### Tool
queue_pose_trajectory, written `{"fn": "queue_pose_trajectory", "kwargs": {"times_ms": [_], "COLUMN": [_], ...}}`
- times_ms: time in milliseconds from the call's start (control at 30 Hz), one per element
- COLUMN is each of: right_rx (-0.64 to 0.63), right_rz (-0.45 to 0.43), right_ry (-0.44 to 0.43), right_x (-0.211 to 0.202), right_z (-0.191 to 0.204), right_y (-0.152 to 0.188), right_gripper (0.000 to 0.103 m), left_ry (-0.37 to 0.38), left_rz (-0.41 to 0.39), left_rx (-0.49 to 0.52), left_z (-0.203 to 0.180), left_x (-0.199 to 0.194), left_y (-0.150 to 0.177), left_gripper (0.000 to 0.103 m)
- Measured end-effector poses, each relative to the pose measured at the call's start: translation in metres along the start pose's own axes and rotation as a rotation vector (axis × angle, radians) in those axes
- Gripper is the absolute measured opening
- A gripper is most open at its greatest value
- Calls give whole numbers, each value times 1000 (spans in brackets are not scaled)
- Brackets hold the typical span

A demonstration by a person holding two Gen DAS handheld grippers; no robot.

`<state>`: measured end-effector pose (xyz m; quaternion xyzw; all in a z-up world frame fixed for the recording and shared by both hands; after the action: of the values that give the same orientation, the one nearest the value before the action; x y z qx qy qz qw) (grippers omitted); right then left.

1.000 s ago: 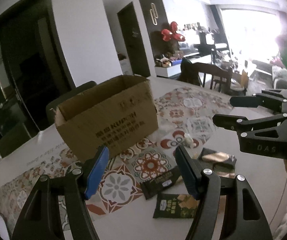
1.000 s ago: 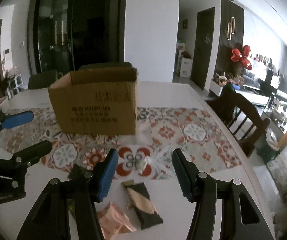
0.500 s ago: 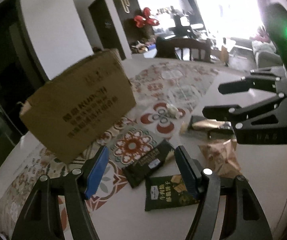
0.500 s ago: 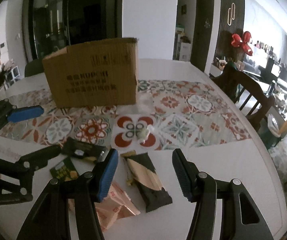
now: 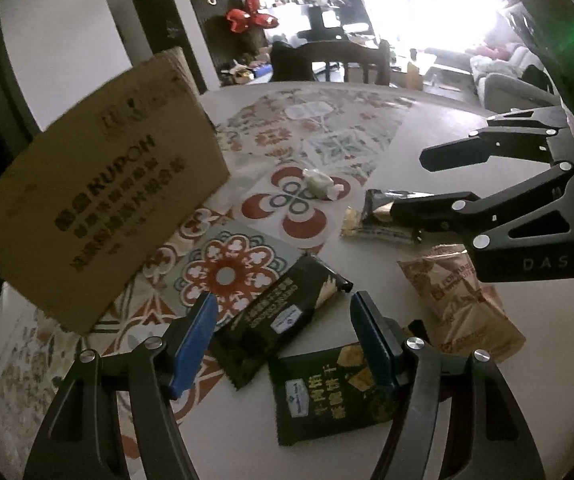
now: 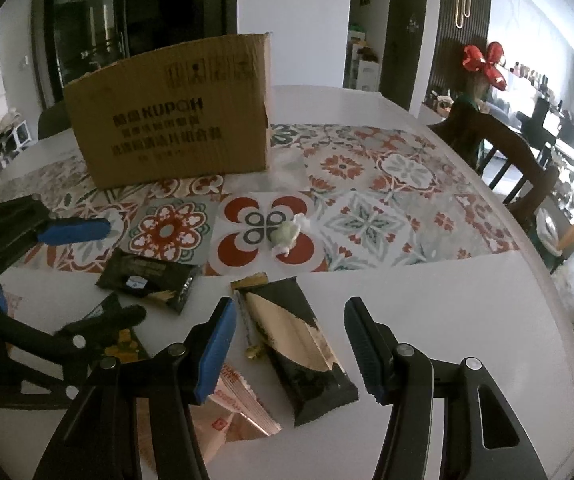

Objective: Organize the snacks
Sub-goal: 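Close left tool on black chocolate bar while right tool closes on black-gold wrapped bar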

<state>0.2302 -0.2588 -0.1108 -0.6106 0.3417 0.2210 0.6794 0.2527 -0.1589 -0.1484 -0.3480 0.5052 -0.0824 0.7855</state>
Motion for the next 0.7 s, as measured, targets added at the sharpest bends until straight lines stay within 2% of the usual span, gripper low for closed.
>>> {"fn": "queue_pose_trajectory", "kwargs": {"times_ms": [700], "right_rx": [67], "right_rz": [69], "right_ry": [-48], "right_x": [23], "right_z": [-7], "right_y": [1], "right_gripper": [55], "left_ry": [120], "left_rz": [37], "left_rx": [-85], "left_z": [9], "left_x": [31], "left_y": [-7], "left_gripper": [68]}}
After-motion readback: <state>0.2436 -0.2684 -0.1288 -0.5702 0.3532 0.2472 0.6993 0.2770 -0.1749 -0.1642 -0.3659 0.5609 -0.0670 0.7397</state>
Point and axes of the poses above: each gripper's, at about its wrist camera, not at the fingertips, and x roughly the way its jaws point, z to its left, y to its underside, the point moved 4 cm from there along x, roughly the way its jaws point, and after that the axes turned 2 degrees about x, right-handed, at the moved point
